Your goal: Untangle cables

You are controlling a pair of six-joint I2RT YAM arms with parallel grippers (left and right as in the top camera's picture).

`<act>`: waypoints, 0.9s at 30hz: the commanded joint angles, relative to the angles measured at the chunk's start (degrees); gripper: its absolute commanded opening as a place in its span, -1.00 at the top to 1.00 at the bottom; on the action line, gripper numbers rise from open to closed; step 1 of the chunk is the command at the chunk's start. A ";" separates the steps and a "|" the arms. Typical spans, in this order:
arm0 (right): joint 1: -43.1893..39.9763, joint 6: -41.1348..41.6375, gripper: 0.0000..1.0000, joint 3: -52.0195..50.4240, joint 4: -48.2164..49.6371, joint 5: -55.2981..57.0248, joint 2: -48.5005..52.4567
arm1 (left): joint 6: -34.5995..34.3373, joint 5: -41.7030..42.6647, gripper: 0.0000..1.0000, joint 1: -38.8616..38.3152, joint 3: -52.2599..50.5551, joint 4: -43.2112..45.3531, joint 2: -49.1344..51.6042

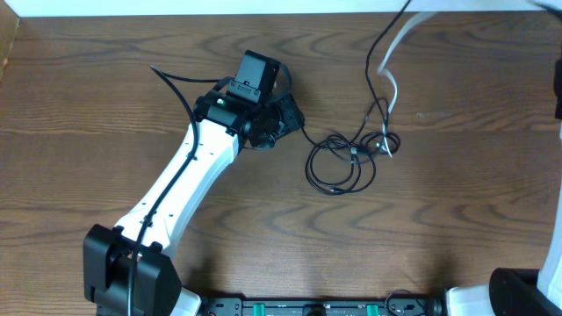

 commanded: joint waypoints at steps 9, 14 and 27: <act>0.35 -9.97 0.95 2.01 -22.67 -1.95 -3.69 | 1.53 -9.01 -0.09 -3.78 -1.97 -0.22 -0.20; 0.17 -21.44 0.94 2.01 -52.26 19.26 -2.73 | 1.14 -16.06 -0.09 -3.61 -4.55 -1.49 0.39; 0.68 -41.27 -0.98 1.99 -79.93 33.83 1.84 | -1.49 -12.87 -0.09 -3.63 -5.05 -2.43 6.03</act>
